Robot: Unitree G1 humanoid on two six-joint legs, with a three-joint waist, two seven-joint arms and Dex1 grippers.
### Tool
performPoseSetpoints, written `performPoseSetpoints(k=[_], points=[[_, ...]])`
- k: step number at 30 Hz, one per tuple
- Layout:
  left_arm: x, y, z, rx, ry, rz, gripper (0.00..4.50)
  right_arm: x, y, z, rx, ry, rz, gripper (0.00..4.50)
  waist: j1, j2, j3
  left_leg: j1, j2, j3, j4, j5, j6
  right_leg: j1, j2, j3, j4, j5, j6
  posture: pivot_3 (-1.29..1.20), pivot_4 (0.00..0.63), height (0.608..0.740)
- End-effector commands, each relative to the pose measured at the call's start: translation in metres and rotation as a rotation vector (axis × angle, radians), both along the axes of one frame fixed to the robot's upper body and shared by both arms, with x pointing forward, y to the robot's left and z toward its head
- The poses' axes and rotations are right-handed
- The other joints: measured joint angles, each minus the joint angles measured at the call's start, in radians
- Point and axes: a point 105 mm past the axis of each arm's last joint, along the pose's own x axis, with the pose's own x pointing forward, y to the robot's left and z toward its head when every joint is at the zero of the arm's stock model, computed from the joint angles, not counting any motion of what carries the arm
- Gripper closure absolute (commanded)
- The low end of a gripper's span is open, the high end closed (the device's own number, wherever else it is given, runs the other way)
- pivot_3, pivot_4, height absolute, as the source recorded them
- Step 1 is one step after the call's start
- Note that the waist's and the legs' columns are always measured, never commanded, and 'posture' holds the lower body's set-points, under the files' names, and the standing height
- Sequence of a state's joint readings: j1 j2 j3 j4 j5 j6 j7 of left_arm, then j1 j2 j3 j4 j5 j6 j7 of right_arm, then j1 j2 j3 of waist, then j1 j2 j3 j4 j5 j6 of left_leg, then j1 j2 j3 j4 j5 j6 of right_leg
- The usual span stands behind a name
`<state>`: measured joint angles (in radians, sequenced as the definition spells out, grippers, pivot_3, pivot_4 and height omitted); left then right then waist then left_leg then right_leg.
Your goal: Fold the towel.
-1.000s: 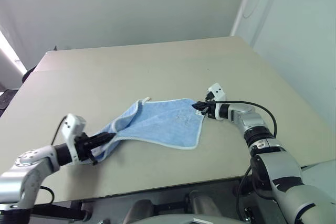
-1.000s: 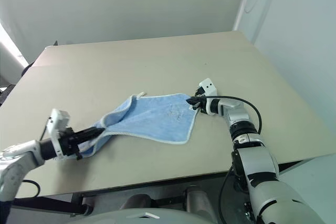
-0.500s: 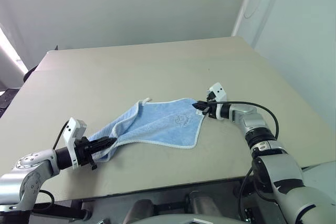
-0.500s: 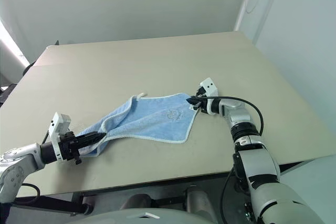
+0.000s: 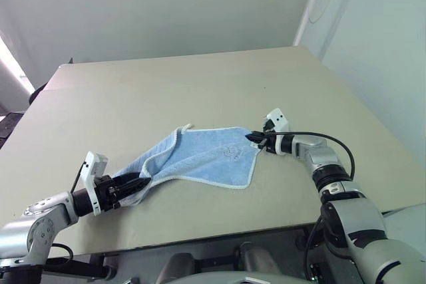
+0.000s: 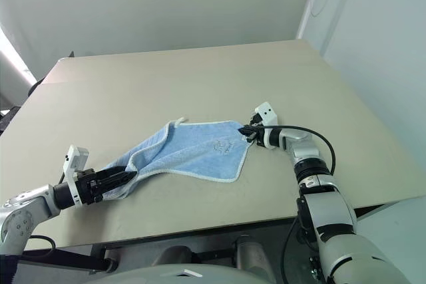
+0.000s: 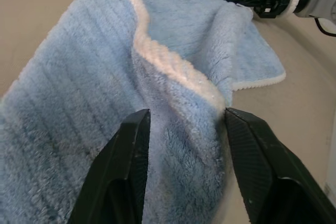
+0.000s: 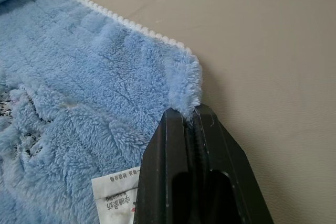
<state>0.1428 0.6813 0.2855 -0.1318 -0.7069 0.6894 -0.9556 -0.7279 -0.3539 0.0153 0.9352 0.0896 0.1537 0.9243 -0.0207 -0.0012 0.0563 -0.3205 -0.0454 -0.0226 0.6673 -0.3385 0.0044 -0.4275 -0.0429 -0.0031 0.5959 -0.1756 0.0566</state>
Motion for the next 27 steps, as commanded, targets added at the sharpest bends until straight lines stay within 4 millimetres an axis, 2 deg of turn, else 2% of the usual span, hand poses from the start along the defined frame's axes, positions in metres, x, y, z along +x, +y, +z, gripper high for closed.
performPoseSetpoints(k=[1, 8, 11, 16, 24, 27], points=[[0.008, -0.005, 0.008, -0.009, -0.046, -0.002, 2.11, 0.007, 0.0, 0.017, -0.009, -0.066, 0.001, 4.5, 0.001, 0.0, 0.0, 0.0, 0.0, 0.0, 0.0, 0.0, 0.0, 0.0, 0.0, 0.0, 0.0, 0.0, 0.0, 0.0, 0.0, 0.74], [0.011, -0.014, 0.009, -0.063, -0.042, -0.008, 2.11, 0.009, -0.002, 0.017, -0.016, -0.069, -0.013, 4.5, 0.0, 0.0, 0.0, 0.0, 0.0, 0.0, 0.0, 0.0, 0.0, 0.0, 0.0, 0.0, 0.0, 0.0, 0.0, 0.0, 0.0, 0.74], [0.01, -0.014, 0.007, -0.057, -0.029, -0.016, 2.73, 0.009, -0.003, 0.017, -0.023, -0.071, -0.018, 4.5, 0.0, 0.0, 0.0, 0.0, 0.0, 0.0, 0.0, 0.0, 0.0, 0.0, 0.0, 0.0, 0.0, 0.0, 0.0, 0.0, 0.0, 0.74], [0.009, -0.011, 0.008, -0.054, -0.027, -0.012, 4.48, 0.01, -0.005, 0.017, -0.029, -0.071, -0.024, 4.5, 0.001, 0.0, 0.0, 0.0, 0.0, 0.0, 0.0, 0.0, 0.0, 0.0, 0.0, 0.0, 0.0, 0.0, 0.0, 0.0, 0.0, 0.74], [0.009, 0.013, 0.023, -0.005, -0.068, 0.047, 4.48, 0.01, -0.005, 0.017, -0.024, -0.073, -0.024, 4.5, 0.0, 0.0, 0.0, 0.0, 0.0, 0.0, 0.0, 0.0, 0.0, 0.0, 0.0, 0.0, 0.0, 0.0, -0.001, 0.0, 0.0, 0.74], [0.008, 0.023, 0.035, -0.014, -0.091, 0.071, 4.48, 0.01, -0.006, 0.019, -0.023, -0.077, -0.018, 4.5, 0.0, 0.0, 0.0, 0.0, 0.0, 0.0, 0.0, 0.0, 0.0, 0.0, 0.0, 0.0, 0.0, -0.001, -0.001, 0.0, 0.0, 0.74]])
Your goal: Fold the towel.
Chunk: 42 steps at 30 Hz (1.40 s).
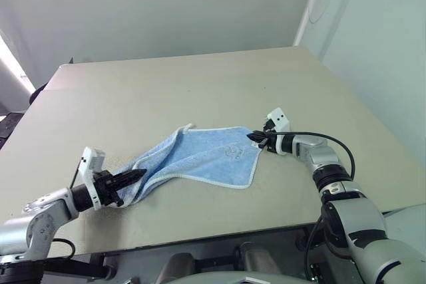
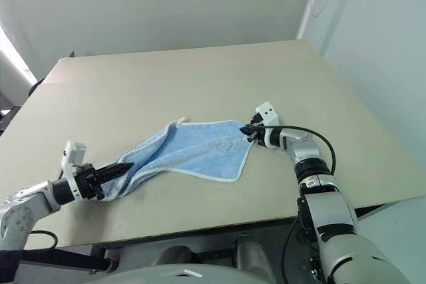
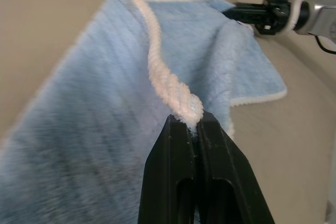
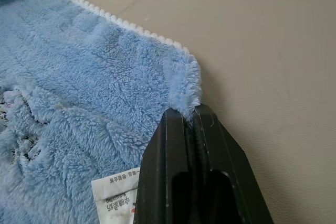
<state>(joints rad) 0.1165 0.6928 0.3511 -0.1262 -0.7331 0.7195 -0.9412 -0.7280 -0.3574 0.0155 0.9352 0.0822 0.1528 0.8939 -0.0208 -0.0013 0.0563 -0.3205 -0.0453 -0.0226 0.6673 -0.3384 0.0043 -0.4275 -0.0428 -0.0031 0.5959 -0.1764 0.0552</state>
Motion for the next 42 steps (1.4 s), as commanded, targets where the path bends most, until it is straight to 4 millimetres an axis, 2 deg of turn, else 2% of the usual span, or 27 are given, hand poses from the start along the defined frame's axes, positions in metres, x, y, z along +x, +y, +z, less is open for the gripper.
performPoseSetpoints(k=[1, 4, 10, 18, 21, 24, 27, 29, 33, 36, 38, 42], points=[[0.001, 0.015, 0.023, 0.001, -0.064, 0.032, 4.48, 0.007, -0.002, 0.02, -0.004, -0.071, 0.013, 4.5, 0.0, 0.0, 0.0, 0.0, 0.0, 0.0, 0.0, 0.0, 0.0, 0.0, 0.0, 0.0, 0.0, 0.0, 0.0, 0.0, 0.0, 0.74], [0.004, 0.027, 0.027, 0.028, -0.08, 0.069, 4.48, 0.008, -0.001, 0.023, 0.009, -0.08, 0.017, 4.5, 0.001, 0.0, 0.0, 0.0, 0.0, 0.0, 0.0, 0.0, 0.0, 0.0, 0.0, 0.0, 0.0, 0.0, 0.0, 0.0, 0.0, 0.74], [0.034, 0.061, 0.039, 0.151, -0.169, 0.191, 4.48, 0.014, -0.003, 0.042, 0.067, -0.108, 0.008, 4.5, 0.002, 0.0, 0.0, 0.0, 0.0, 0.0, 0.0, 0.0, 0.0, 0.0, 0.0, 0.0, 0.0, 0.0, 0.0, 0.0, 0.0, 0.74], [0.073, 0.067, 0.042, 0.202, -0.223, 0.197, 4.48, 0.019, 0.003, 0.055, 0.108, -0.12, 0.024, 4.5, 0.001, 0.0, 0.0, -0.001, 0.0, 0.0, -0.001, 0.0, -0.001, -0.001, 0.0, 0.0, 0.0, 0.001, 0.002, 0.0, 0.0, 0.74], [0.098, 0.066, 0.051, 0.228, -0.279, 0.213, 4.48, 0.028, 0.004, 0.071, 0.117, -0.183, 0.011, 4.5, 0.005, 0.0, 0.0, -0.002, 0.0, -0.001, 0.0, 0.001, -0.001, -0.002, -0.001, -0.001, 0.001, 0.002, 0.002, 0.0, 0.0, 0.74], [0.127, 0.064, 0.06, 0.272, -0.318, 0.246, 4.48, 0.041, 0.002, 0.095, 0.098, -0.324, -0.038, 4.5, 0.007, -0.001, 0.0, -0.002, -0.001, -0.001, 0.0, 0.001, -0.002, -0.002, -0.001, -0.001, 0.0, 0.002, 0.001, 0.0, 0.0, 0.74], [0.162, 0.07, 0.091, 0.259, -0.432, 0.401, 4.48, 0.05, 0.002, 0.131, 0.072, -0.537, -0.053, 4.5, 0.005, -0.001, 0.0, -0.002, -0.002, -0.001, 0.0, 0.002, -0.003, -0.002, -0.002, -0.001, 0.0, 0.003, 0.002, 0.0, 0.0, 0.74], [0.174, 0.074, 0.106, 0.27, -0.48, 0.479, 4.48, 0.053, -0.001, 0.154, 0.067, -0.654, -0.082, 4.5, 0.0, -0.002, -0.001, -0.003, -0.002, -0.001, -0.001, 0.002, -0.003, -0.003, -0.002, -0.001, 0.0, 0.004, 0.002, 0.0, 0.0, 0.74], [0.177, 0.063, 0.131, 0.277, -0.618, 0.416, 4.48, 0.054, -0.01, 0.189, 0.06, -0.817, -0.112, 4.5, -0.013, -0.002, -0.001, -0.009, -0.002, -0.001, -0.003, 0.002, -0.003, -0.009, -0.003, 0.0, 0.0, 0.004, 0.003, 0.0, 0.0, 0.74], [0.17, 0.062, 0.142, 0.259, -0.71, 0.37, 4.48, 0.049, -0.017, 0.201, 0.09, -0.89, -0.128, 4.5, -0.023, -0.002, -0.001, -0.02, -0.002, -0.001, -0.002, 0.006, -0.011, -0.019, -0.003, 0.0, 0.001, 0.005, 0.003, 0.0, 0.0, 0.74], [0.161, 0.064, 0.136, 0.3, -0.734, 0.314, 4.48, 0.044, -0.02, 0.199, 0.101, -0.921, -0.115, 4.5, -0.027, -0.002, -0.001, -0.02, -0.002, -0.001, -0.002, 0.006, -0.01, -0.019, -0.003, 0.0, 0.001, 0.005, 0.003, 0.0, 0.0, 0.74], [0.127, 0.061, 0.091, 0.448, -0.748, 0.115, 4.48, 0.024, -0.022, 0.171, 0.131, -0.927, -0.026, 4.5, -0.033, -0.001, -0.002, -0.018, -0.001, -0.001, -0.004, 0.002, -0.003, -0.017, -0.003, 0.0, 0.001, 0.005, 0.003, 0.0, 0.0, 0.74]])
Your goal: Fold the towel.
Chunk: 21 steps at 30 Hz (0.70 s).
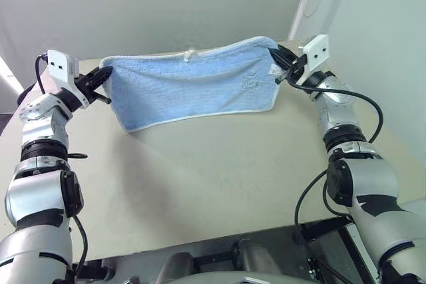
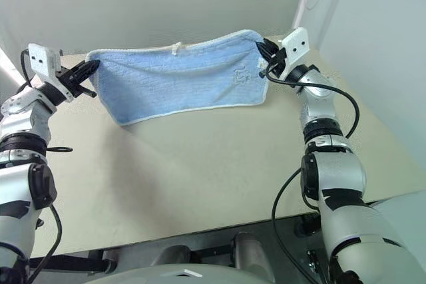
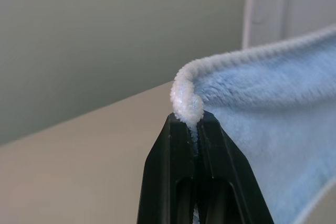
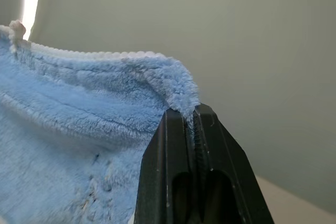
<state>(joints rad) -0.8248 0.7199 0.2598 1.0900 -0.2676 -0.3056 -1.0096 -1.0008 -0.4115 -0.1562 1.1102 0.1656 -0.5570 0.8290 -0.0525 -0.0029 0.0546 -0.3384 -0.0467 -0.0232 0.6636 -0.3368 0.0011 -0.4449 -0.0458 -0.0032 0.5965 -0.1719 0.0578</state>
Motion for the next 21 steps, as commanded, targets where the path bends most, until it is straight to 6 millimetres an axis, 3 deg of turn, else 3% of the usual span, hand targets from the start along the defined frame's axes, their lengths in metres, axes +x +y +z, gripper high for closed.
performPoseSetpoints(k=[1, 6, 12, 17, 21], points=[[-0.031, 0.001, -0.019, 0.153, -0.026, -0.106, 4.48, -0.019, -0.005, -0.009, 0.016, -0.057, 0.064, 4.5, -0.002, 0.0, 0.0, 0.0, 0.0, 0.0, 0.0, 0.0, 0.0, 0.0, 0.0, 0.0, 0.0, 0.0, 0.0, 0.0, 0.0, 0.74], [-0.082, 0.005, -0.047, 0.18, 0.036, -0.151, 4.48, -0.049, -0.018, -0.039, 0.063, -0.039, 0.098, 4.5, 0.008, 0.0, 0.0, -0.001, 0.001, 0.0, 0.002, 0.0, 0.0, -0.001, -0.001, 0.0, 0.001, 0.0, 0.0, 0.0, 0.0, 0.74], [-0.122, 0.011, -0.052, 0.17, 0.125, -0.124, 4.48, -0.089, -0.029, -0.062, 0.081, 0.007, 0.121, 4.5, 0.036, 0.001, 0.0, 0.004, 0.002, 0.0, 0.004, 0.0, 0.0, 0.004, 0.0, 0.0, 0.003, 0.001, -0.002, 0.0, 0.0, 0.74], [-0.162, 0.02, -0.07, 0.181, 0.32, -0.143, 4.48, -0.125, -0.034, -0.084, 0.026, 0.086, 0.157, 4.5, 0.04, 0.002, 0.001, 0.018, 0.003, 0.001, 0.003, 0.0, 0.001, 0.017, 0.002, 0.0, 0.0, -0.003, -0.004, 0.0, 0.0, 0.74], [-0.184, 0.025, -0.08, 0.166, 0.42, -0.141, 4.48, -0.148, -0.039, -0.102, -0.034, 0.167, 0.17, 4.5, 0.041, 0.0, 0.0, 0.019, 0.003, 0.003, 0.004, 0.0, 0.001, 0.02, 0.003, 0.001, -0.001, -0.006, 0.0, 0.0, 0.0, 0.74]])
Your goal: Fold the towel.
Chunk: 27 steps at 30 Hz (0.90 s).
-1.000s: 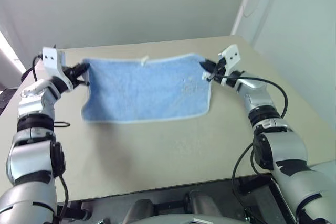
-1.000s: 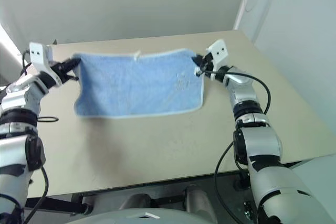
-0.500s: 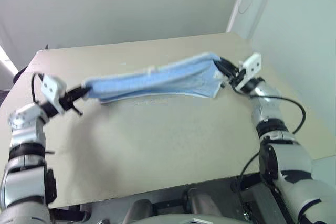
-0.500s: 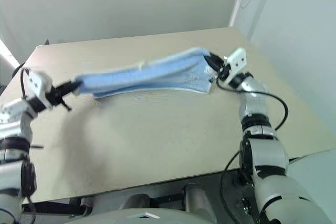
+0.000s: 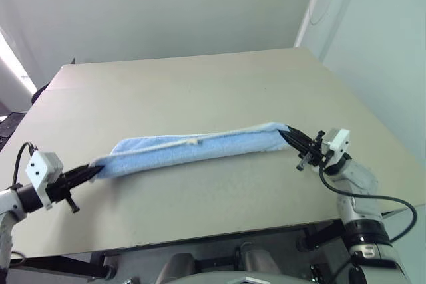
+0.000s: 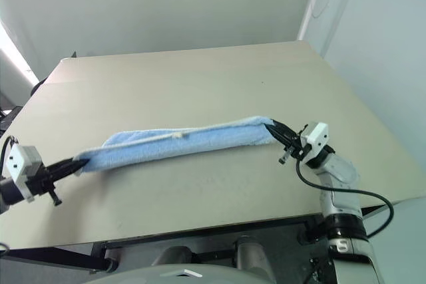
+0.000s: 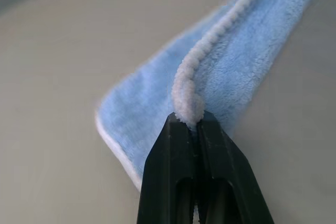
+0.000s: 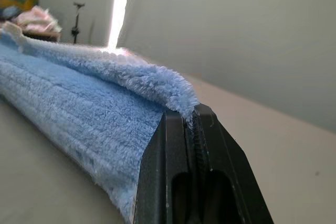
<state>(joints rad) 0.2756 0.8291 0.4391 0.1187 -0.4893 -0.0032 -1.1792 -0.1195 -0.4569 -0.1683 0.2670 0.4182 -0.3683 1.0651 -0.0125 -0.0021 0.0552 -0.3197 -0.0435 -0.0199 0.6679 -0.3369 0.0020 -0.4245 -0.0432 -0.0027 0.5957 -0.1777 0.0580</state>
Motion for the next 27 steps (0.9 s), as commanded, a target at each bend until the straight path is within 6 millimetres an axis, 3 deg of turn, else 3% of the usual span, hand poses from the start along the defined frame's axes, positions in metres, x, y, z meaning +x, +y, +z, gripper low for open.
performPoseSetpoints(k=[1, 4, 6, 11, 15, 27], points=[[-0.009, 0.015, 0.012, 0.036, 0.011, 0.045, 4.48, -0.013, -0.011, 0.007, -0.044, -0.023, -0.007, 4.5, 0.001, -0.001, 0.0, 0.0, 0.0, 0.0, 0.0, 0.0, 0.0, 0.001, 0.0, 0.0, 0.0, 0.0, 0.0, 0.0, 0.0, 0.74], [-0.02, 0.016, 0.001, 0.042, 0.075, 0.037, 4.48, -0.027, -0.014, -0.009, -0.123, 0.058, 0.014, 4.5, 0.001, -0.001, 0.0, 0.0, 0.001, 0.0, 0.0, 0.0, 0.0, 0.004, 0.001, 0.0, 0.0, -0.002, -0.002, 0.0, 0.0, 0.74], [-0.018, 0.015, -0.001, 0.005, 0.073, 0.049, 4.48, -0.026, -0.016, -0.017, -0.183, 0.137, -0.01, 4.5, 0.0, -0.001, 0.0, 0.0, 0.002, 0.001, 0.0, 0.0, 0.0, 0.004, 0.001, 0.0, 0.0, -0.002, -0.002, 0.0, 0.0, 0.74], [0.001, 0.013, 0.001, -0.077, 0.065, 0.07, 4.48, -0.001, -0.024, -0.018, -0.193, 0.229, -0.124, 4.5, -0.002, -0.003, 0.0, 0.001, 0.003, 0.002, 0.0, 0.0, 0.0, 0.004, 0.001, -0.001, 0.0, -0.002, -0.002, 0.0, 0.0, 0.74], [0.02, 0.015, 0.0, -0.119, 0.053, 0.095, 4.48, 0.021, -0.023, -0.018, -0.198, 0.207, -0.169, 4.5, -0.003, -0.003, 0.0, 0.001, 0.003, 0.003, 0.0, 0.0, 0.0, 0.002, 0.004, -0.002, 0.0, -0.002, -0.002, 0.0, 0.0, 0.74], [0.065, 0.011, -0.024, -0.147, 0.113, 0.141, 4.48, 0.05, 0.006, -0.031, -0.179, 0.25, -0.131, 4.5, 0.0, -0.005, -0.001, 0.001, 0.002, 0.004, 0.0, 0.0, 0.001, -0.002, 0.002, -0.001, 0.0, 0.004, -0.003, 0.0, 0.0, 0.74]])
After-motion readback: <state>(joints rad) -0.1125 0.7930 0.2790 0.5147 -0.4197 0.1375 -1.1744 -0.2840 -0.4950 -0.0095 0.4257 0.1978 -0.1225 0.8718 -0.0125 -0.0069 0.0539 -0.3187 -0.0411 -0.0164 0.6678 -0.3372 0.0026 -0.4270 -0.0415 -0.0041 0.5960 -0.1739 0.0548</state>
